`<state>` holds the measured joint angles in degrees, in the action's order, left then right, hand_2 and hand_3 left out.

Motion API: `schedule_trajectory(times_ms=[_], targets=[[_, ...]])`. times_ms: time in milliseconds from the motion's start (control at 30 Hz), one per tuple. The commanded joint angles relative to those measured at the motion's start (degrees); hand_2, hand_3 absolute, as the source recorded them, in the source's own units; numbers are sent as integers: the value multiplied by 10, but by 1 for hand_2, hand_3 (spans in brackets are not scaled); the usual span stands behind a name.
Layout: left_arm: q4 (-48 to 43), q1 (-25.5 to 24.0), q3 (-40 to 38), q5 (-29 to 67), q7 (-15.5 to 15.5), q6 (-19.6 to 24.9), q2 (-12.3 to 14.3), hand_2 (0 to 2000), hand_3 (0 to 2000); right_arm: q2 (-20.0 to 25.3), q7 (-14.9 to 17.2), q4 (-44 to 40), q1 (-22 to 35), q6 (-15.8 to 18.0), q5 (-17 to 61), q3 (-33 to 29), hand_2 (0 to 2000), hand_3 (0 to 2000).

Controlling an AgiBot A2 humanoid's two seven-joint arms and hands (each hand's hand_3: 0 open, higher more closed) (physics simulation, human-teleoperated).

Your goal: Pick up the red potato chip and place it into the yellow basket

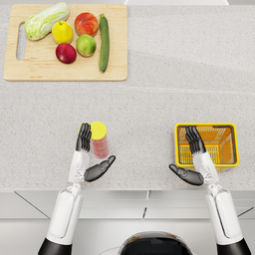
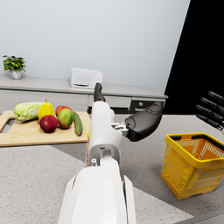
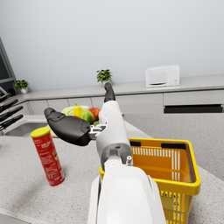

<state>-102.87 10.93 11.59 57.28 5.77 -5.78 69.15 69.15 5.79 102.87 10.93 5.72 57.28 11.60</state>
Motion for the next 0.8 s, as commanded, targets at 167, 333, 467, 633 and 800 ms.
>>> schedule_trajectory(times_ms=[167,333,467,633,800], targets=[[0,0,0,0,0,0,0,0,0,0,0,0,0,0,0,0,0,0],[0,0,0,0,0,0,0,0,0,0,0,0,0,0,0,0,0,0],[10,10,5,0,-16,16,7,0,0,8,-16,-1,11,-16,0,13,0,0],[43,66,-43,25,-50,50,37,0,0,28,-50,10,43,-49,0,-63,0,0],[83,84,-62,153,-56,56,48,0,0,33,-56,14,39,-56,127,-99,0,0]])
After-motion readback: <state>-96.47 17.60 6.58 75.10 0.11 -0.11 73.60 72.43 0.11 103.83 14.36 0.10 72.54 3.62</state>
